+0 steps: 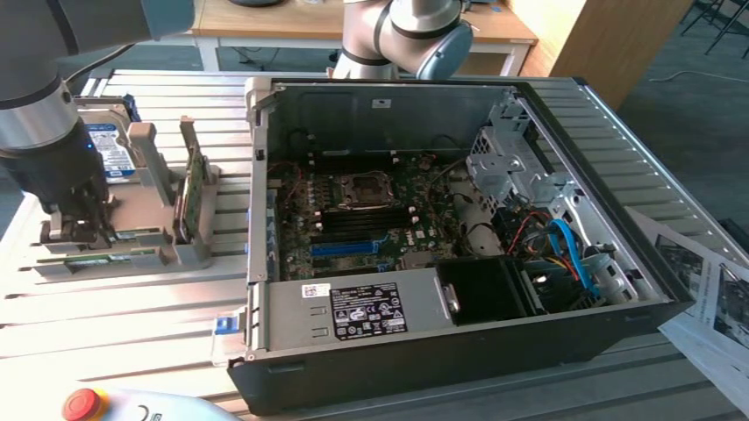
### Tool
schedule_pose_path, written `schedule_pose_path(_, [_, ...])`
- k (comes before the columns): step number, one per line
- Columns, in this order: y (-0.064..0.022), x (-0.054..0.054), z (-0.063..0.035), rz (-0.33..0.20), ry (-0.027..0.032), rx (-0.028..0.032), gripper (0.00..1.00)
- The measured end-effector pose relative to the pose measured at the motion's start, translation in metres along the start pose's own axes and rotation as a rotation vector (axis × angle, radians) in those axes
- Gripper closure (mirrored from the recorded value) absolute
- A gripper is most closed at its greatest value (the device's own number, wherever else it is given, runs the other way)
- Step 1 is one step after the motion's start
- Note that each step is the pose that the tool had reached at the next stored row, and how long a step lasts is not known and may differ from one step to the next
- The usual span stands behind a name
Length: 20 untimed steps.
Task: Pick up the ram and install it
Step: 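Pick up the ram and move it above insertion slot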
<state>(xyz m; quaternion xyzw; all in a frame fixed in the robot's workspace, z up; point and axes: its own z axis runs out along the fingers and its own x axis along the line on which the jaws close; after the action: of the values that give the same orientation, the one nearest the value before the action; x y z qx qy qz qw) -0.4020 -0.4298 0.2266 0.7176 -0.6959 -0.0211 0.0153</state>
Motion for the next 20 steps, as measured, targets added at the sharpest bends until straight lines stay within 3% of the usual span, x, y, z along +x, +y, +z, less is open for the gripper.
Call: schedule_pose_path(20, [-0.0082,0.0022,0.0011,0.0,-0.0001,0.0,0.76])
